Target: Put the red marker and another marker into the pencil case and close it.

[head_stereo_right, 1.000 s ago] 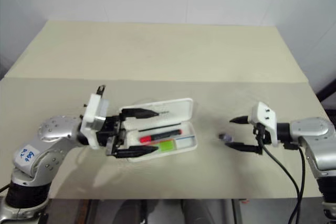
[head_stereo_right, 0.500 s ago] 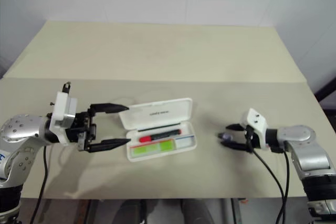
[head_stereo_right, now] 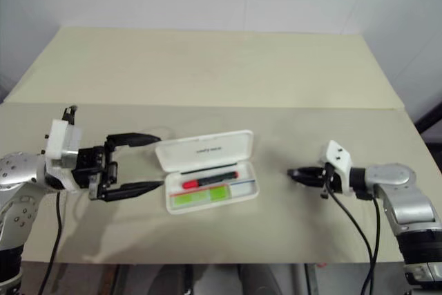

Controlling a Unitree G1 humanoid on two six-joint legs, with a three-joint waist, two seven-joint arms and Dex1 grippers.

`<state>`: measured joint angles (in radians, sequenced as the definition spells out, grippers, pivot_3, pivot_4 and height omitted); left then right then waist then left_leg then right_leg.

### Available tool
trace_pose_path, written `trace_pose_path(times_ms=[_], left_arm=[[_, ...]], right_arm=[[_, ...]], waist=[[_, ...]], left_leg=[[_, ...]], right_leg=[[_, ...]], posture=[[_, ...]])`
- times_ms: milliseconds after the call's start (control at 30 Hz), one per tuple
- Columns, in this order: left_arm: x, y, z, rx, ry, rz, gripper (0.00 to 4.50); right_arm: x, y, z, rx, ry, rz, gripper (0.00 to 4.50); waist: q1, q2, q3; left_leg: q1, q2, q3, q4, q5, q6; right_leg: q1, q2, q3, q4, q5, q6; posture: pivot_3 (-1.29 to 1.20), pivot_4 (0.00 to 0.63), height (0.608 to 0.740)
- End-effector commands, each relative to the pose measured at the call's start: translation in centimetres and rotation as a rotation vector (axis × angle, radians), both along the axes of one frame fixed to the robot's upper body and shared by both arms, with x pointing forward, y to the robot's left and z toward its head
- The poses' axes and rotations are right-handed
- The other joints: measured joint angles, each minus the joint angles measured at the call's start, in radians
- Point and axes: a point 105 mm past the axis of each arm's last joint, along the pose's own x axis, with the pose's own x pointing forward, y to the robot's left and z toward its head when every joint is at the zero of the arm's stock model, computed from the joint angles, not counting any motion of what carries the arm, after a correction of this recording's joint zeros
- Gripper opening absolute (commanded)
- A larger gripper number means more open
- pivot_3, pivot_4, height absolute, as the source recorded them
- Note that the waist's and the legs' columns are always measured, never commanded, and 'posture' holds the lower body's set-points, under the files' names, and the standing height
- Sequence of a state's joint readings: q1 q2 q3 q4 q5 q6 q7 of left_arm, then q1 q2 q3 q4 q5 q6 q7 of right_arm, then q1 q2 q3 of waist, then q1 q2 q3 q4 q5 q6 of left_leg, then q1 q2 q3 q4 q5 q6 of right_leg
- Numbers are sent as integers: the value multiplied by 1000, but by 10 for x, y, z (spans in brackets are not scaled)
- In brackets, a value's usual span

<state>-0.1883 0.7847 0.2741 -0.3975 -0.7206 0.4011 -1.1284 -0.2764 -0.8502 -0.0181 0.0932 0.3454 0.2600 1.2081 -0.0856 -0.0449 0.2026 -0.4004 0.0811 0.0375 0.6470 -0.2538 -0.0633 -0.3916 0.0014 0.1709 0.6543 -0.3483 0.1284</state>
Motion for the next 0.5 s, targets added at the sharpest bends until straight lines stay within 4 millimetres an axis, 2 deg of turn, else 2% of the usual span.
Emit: trace_pose_path(times_ms=[33, 233, 333, 500], left_arm=[[0, 6, 3, -6, -22, 6, 4500], [2, 4, 2, -3, -24, 0, 4500], [2, 4, 2, -3, -25, 1, 4500], [1, 5, 2, 0, -25, 10, 4500]], right_arm=[[-3, 19, 41, 45, -127, 102, 378], [-12, 57, 62, 28, -193, 266, 378], [-21, 78, 61, -4, -195, 361, 378], [-30, 97, 54, -37, -183, 454, 378]], waist=[[-1, 0, 0], [0, 0, 0], [1, 0, 0], [1, 0, 0]], left_leg=[[0, 0, 0, 0, 0, 0], [0, 0, 0, -1, 0, 0], [-1, 0, 0, -1, 0, 0], [-2, 0, 0, -1, 0, 0]], right_leg=[[0, 0, 0, 0, 0, 0], [0, 0, 0, 0, 0, 0], [-1, 0, -1, 0, 0, -1], [-2, -1, -1, -1, -1, -1]], posture=[[0, 150, 740], [0, 150, 740], [0, 150, 740], [0, 150, 740]])
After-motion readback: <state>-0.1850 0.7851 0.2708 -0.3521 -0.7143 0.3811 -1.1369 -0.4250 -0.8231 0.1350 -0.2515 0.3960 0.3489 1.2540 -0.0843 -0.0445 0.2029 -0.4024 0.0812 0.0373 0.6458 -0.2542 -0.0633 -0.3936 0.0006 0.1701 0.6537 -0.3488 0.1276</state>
